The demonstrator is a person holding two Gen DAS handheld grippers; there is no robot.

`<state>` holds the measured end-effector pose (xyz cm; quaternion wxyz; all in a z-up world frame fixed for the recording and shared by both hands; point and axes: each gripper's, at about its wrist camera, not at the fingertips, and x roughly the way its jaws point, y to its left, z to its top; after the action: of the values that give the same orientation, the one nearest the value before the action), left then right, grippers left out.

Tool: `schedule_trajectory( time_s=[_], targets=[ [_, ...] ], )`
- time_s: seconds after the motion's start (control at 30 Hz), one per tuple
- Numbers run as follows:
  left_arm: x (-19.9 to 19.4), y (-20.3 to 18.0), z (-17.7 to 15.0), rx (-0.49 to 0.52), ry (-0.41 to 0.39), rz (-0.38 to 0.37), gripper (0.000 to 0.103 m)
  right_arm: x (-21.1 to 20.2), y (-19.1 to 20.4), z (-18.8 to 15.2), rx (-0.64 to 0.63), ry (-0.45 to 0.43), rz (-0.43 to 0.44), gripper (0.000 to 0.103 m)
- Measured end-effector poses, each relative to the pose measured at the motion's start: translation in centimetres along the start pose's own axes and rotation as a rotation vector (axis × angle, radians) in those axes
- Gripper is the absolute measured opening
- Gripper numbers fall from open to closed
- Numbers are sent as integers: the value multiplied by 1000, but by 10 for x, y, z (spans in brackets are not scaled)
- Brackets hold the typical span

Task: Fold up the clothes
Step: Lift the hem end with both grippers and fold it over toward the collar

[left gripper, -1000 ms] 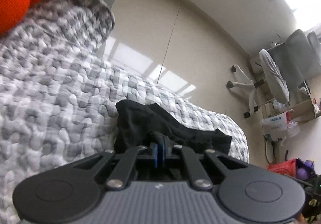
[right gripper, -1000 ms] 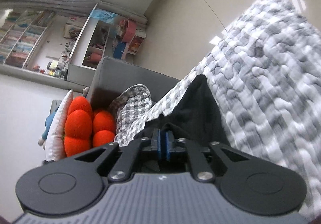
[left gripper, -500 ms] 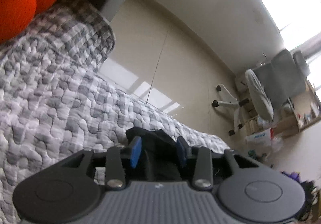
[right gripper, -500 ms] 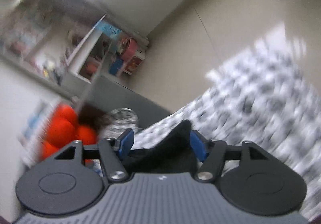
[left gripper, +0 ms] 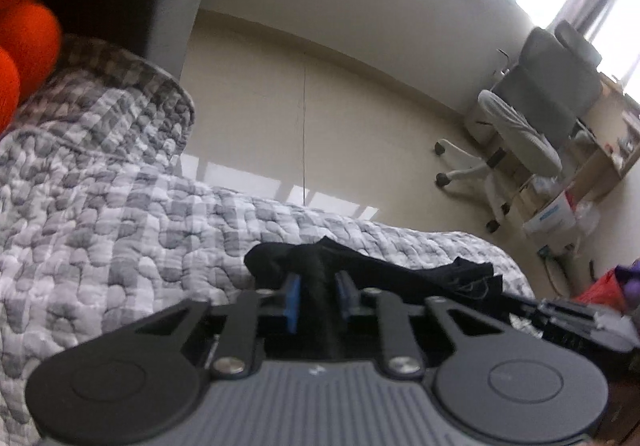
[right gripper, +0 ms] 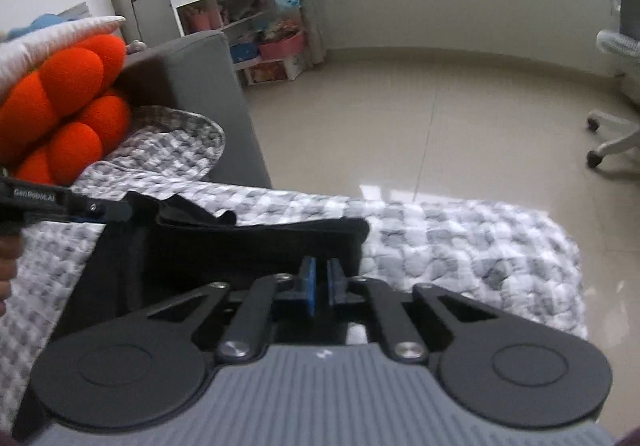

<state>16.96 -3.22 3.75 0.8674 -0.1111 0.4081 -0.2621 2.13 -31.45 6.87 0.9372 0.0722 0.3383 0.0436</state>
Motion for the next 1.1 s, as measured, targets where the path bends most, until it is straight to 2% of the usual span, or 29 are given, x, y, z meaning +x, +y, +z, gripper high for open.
schedule_trajectory(
  time_s=[0.07, 0.23, 0.3, 0.37, 0.4, 0.5, 0.67, 0.73, 0.93, 1.1],
  targets=[
    [1, -3, -1, 19, -8, 6, 4, -2, -1, 5, -2, -31, -22, 0],
    [-4, 2, 2, 0, -51, -12, 4, -2, 0, 15, 28, -100, -36, 0],
    [0, 4, -1, -1, -42, -8, 4, 5, 1, 16, 30, -93, -26, 0],
    [3, 6, -3, -5, -33, -6, 4, 10, -1, 13, 45, -87, 9, 5],
    [4, 9, -4, -17, -29, -11, 4, 10, -2, 12, 45, -89, 16, 16],
    [6, 15, -5, -50, -21, -31, 5, 14, -5, 11, 38, -64, -4, 27],
    [6, 13, -7, -34, -30, -28, 5, 25, 2, 6, -18, -30, -7, 27],
    [5, 11, -8, -23, -35, -23, 5, 28, 6, 6, -47, -37, -37, 6],
    [3, 11, -9, -18, -56, -15, 5, 22, 10, 12, -63, -117, -60, 5],
    [6, 13, -12, -25, -66, 0, 5, 27, 13, 9, -103, -116, -74, 5]
  ],
)
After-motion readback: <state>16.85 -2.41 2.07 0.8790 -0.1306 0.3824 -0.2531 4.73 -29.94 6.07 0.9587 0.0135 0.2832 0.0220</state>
